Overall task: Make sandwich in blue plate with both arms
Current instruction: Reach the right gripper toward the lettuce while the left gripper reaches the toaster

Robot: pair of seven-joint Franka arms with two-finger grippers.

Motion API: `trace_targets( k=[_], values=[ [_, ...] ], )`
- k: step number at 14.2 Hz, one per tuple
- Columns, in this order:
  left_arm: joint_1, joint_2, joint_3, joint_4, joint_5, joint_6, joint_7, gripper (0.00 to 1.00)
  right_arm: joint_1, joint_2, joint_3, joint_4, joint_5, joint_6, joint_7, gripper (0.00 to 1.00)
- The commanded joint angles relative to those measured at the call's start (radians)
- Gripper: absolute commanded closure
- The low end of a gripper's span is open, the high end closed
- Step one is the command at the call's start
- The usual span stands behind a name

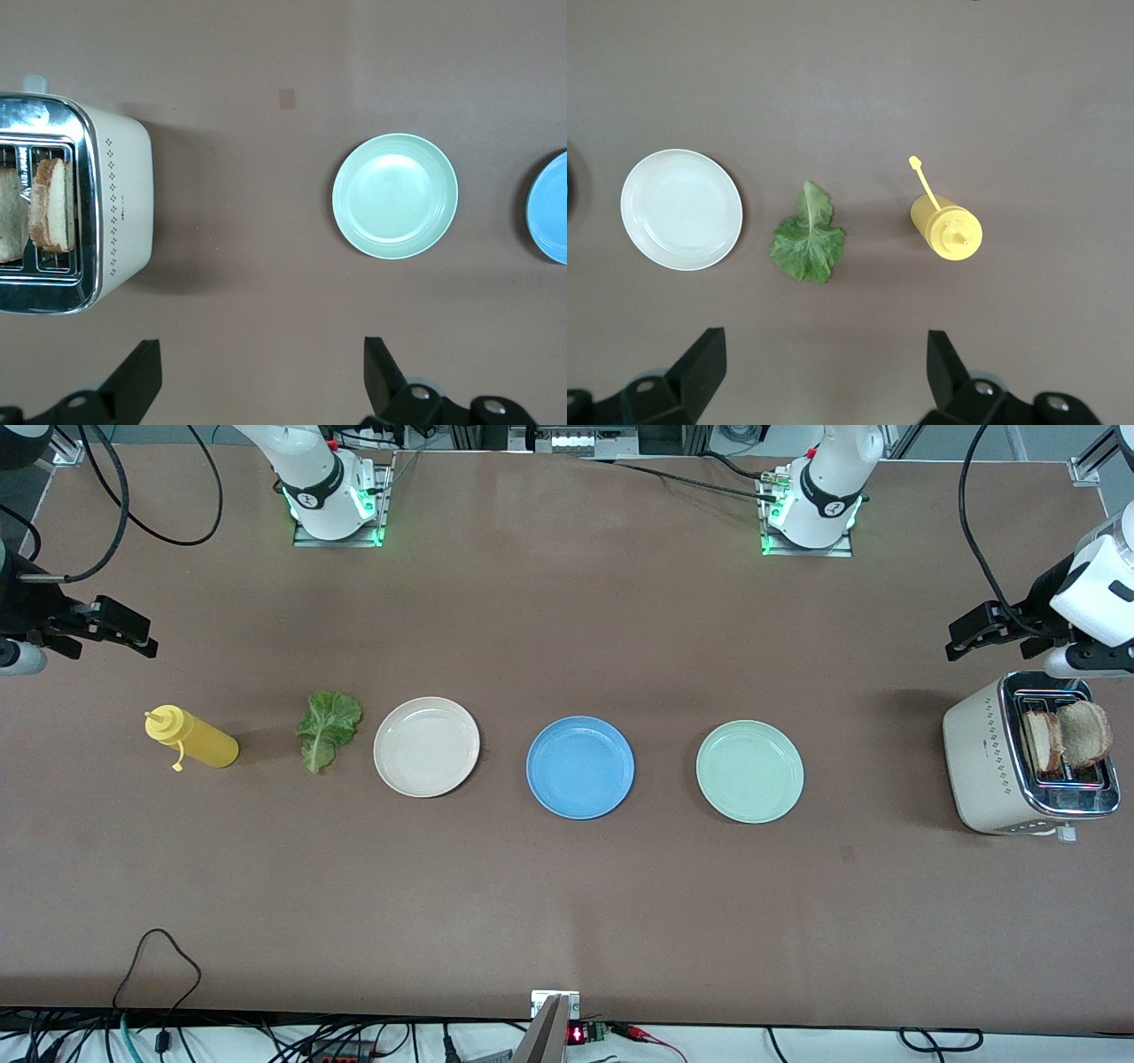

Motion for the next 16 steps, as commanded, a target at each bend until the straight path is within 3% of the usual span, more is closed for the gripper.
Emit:
trace_targets(
  k=[1,5,16],
  values=[
    [0.016,-0.044,-0.011,-0.042,0.0,-0.005,0.034,0.0,0.003,0.012,-0.001,0.024,-0.006,-0.008,0.001,0.0],
    [0.03,0.01,0.007,-0.035,0.052,0.017,0.027,0.0,0.0,0.013,-0.001,0.024,-0.005,-0.008,-0.001,0.0],
    [0.26,0.293,0.012,-0.035,0.137,0.244,0.301,0.0,0.002,0.064,-0.004,0.024,0.004,-0.003,-0.001,0.0]
  ],
)
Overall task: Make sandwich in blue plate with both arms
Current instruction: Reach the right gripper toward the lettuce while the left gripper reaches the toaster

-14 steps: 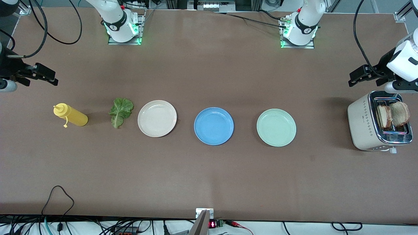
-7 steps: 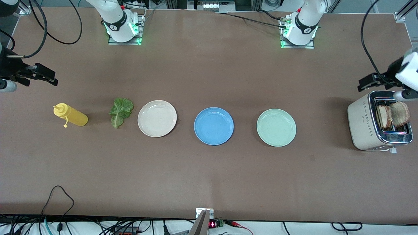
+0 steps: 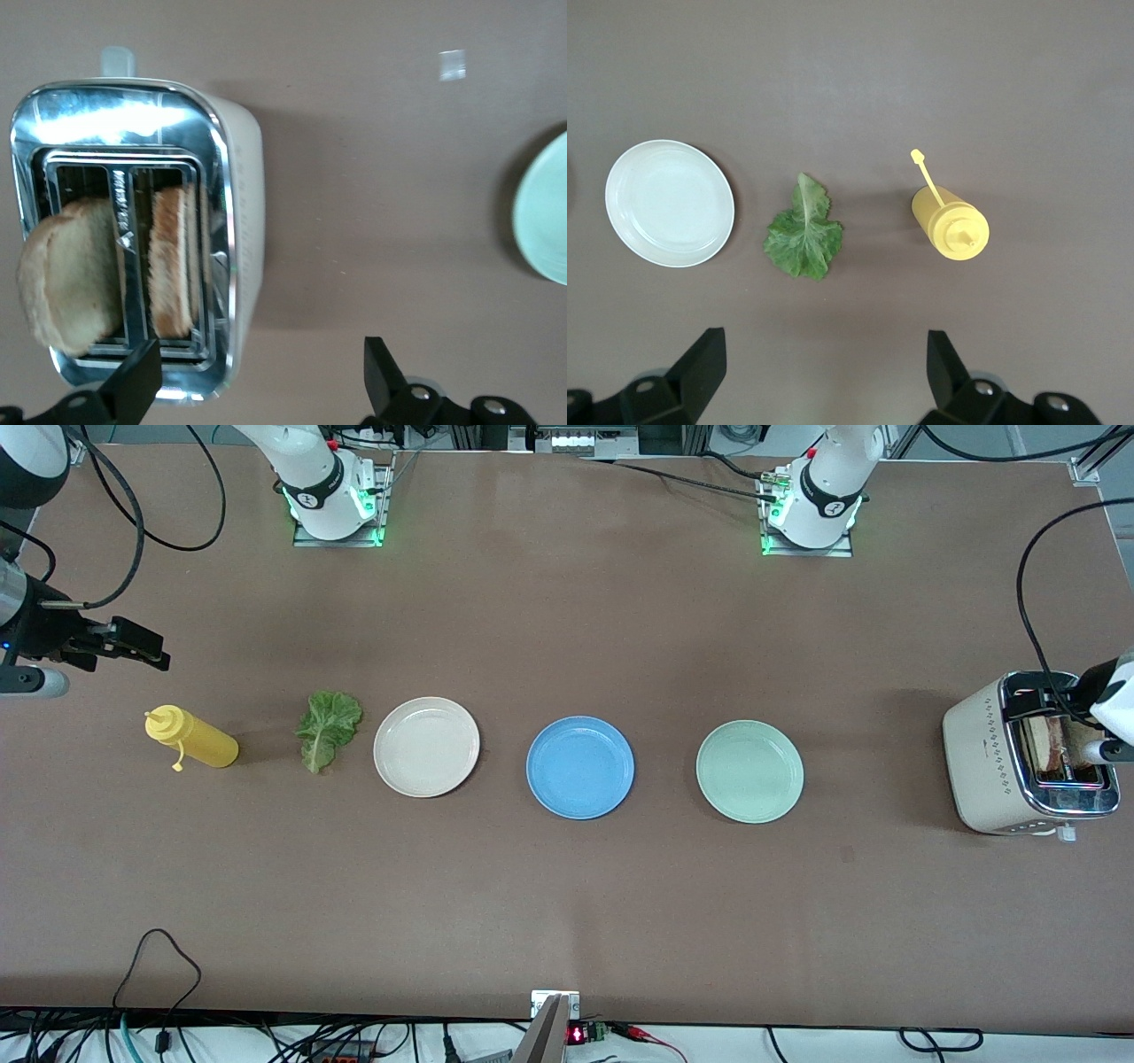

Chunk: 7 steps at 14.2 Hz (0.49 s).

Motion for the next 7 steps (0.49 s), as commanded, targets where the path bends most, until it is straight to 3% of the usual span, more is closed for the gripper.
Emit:
trace_targets(
  k=[1,5,7],
  values=[
    [0.026,0.038,-0.009,0.009,0.017,0.032,0.052,0.0,0.003,0.009,0.0,0.023,0.004,-0.007,-0.001,0.0],
    [0.069,0.073,-0.009,0.009,0.016,0.051,0.092,0.07,0.012,0.061,0.003,0.023,-0.002,-0.015,-0.005,0.0],
    [0.083,0.084,-0.009,0.008,0.016,0.049,0.092,0.16,0.022,0.069,0.003,0.023,0.0,-0.016,-0.001,0.0]
  ],
)
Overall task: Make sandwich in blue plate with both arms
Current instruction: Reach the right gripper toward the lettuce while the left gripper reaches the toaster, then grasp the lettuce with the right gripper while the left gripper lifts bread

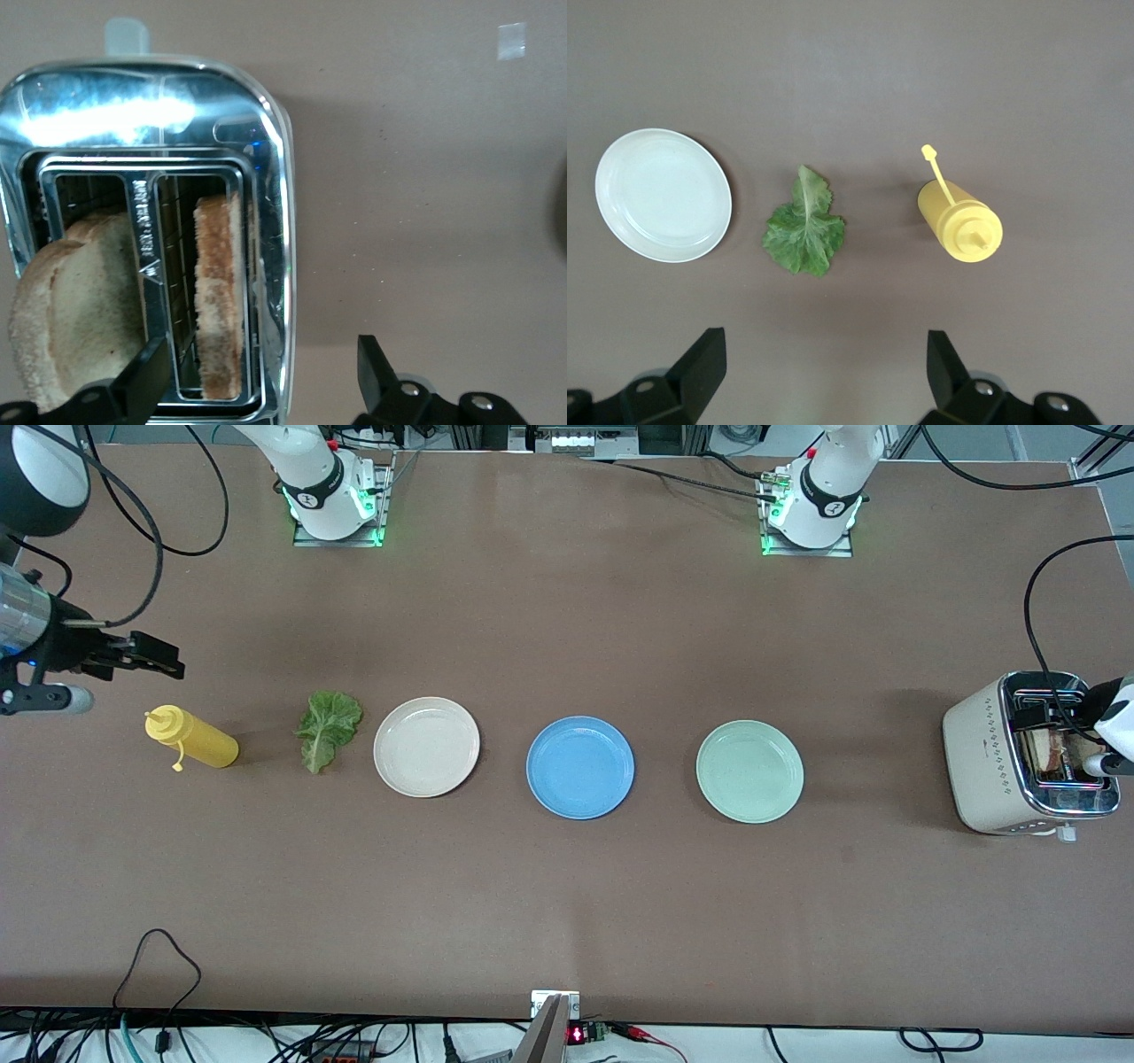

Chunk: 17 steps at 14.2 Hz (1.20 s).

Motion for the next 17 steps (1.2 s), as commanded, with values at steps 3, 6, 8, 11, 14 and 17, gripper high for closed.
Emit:
trace_targets(
  k=[3,6,8,11,14,17],
  values=[
    [0.028,0.029,-0.009,0.008,0.015,0.001,0.022,0.5,0.01,0.048,0.0,0.02,0.001,-0.018,-0.001,0.0],
    [0.042,0.032,-0.009,0.008,0.015,-0.004,0.011,0.92,0.015,0.051,0.0,0.018,0.0,-0.019,0.0,0.0],
    [0.047,0.029,-0.009,0.009,0.015,-0.005,0.025,0.99,0.017,0.067,0.0,0.011,-0.002,-0.015,0.003,0.0],
    [0.055,0.024,-0.01,0.07,0.013,-0.04,0.024,0.99,0.046,0.108,0.0,0.0,0.0,0.03,0.011,0.0],
    [0.042,0.024,-0.024,0.292,0.0,-0.291,0.069,0.99,0.061,0.116,0.0,-0.122,0.0,0.198,0.014,0.0],
    [0.022,0.018,-0.12,0.417,-0.016,-0.444,0.079,0.99,0.079,0.114,0.0,-0.286,0.0,0.411,0.017,0.0]
  ],
)
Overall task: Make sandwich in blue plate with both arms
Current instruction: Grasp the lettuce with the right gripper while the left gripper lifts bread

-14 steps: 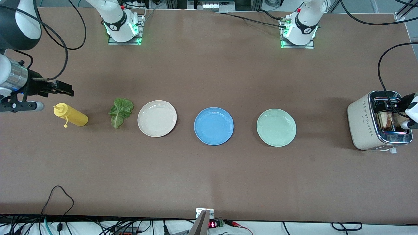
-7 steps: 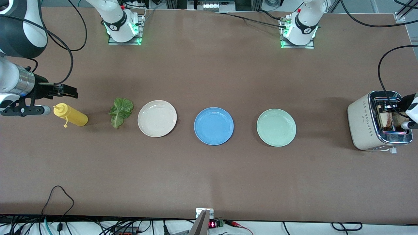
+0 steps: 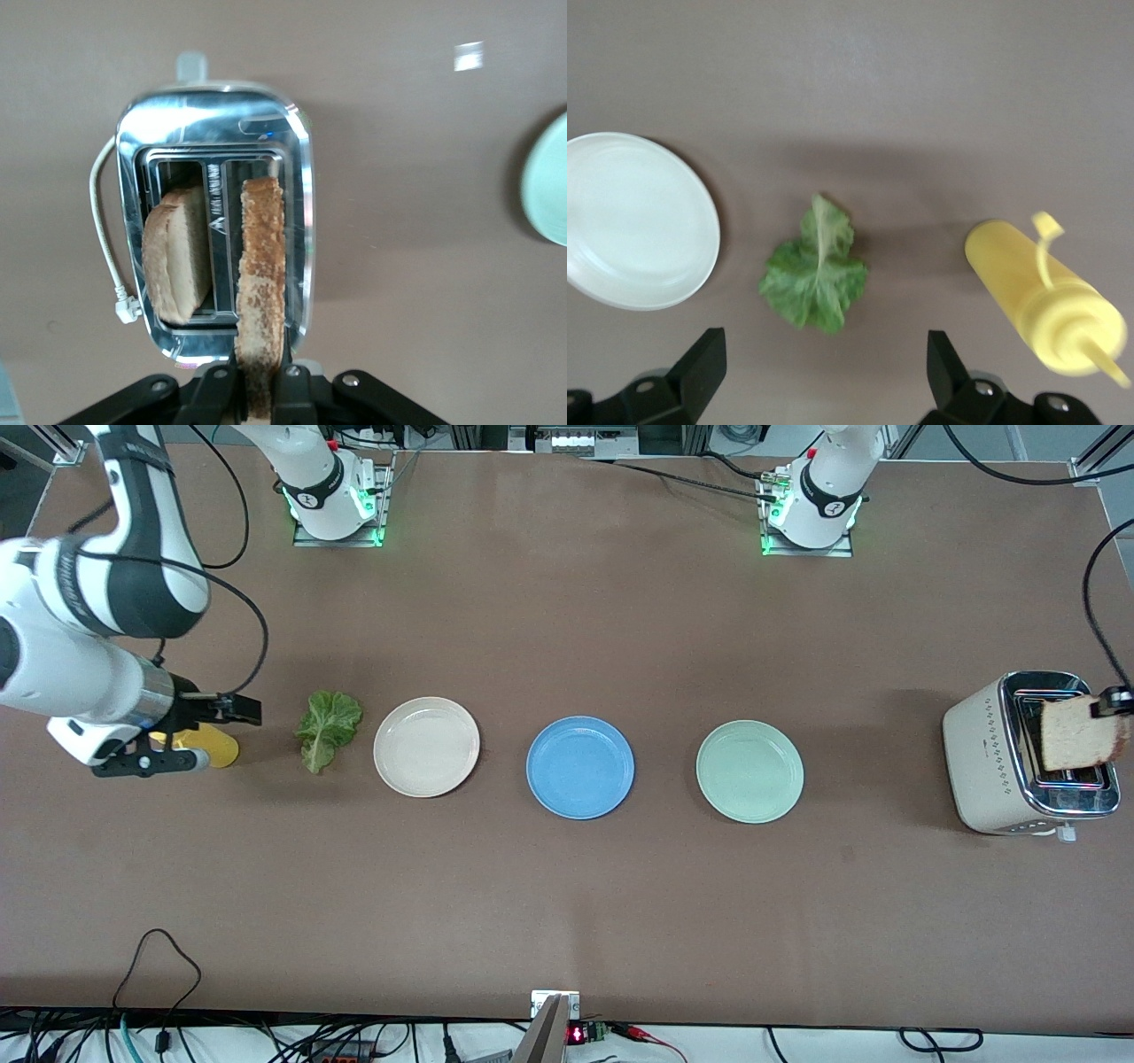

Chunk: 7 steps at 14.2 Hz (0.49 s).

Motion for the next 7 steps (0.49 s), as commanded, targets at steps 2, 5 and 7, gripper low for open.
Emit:
trace_targets(
  k=[2,5,7],
  values=[
    [-0.014,-0.012,-0.147,0.091,-0.109,-0.175,-0.021,0.99,0.025,-0.028,-0.002,-0.235,0.0,0.251,0.01,0.0],
    [-0.027,0.031,-0.313,0.062,-0.218,-0.167,-0.173,0.99,0.044,-0.011,-0.002,-0.341,0.0,0.42,0.009,0.0],
    [-0.069,0.084,-0.379,0.015,-0.322,-0.042,-0.245,0.99,0.045,0.03,-0.002,-0.358,0.0,0.491,0.009,0.0]
  ],
)
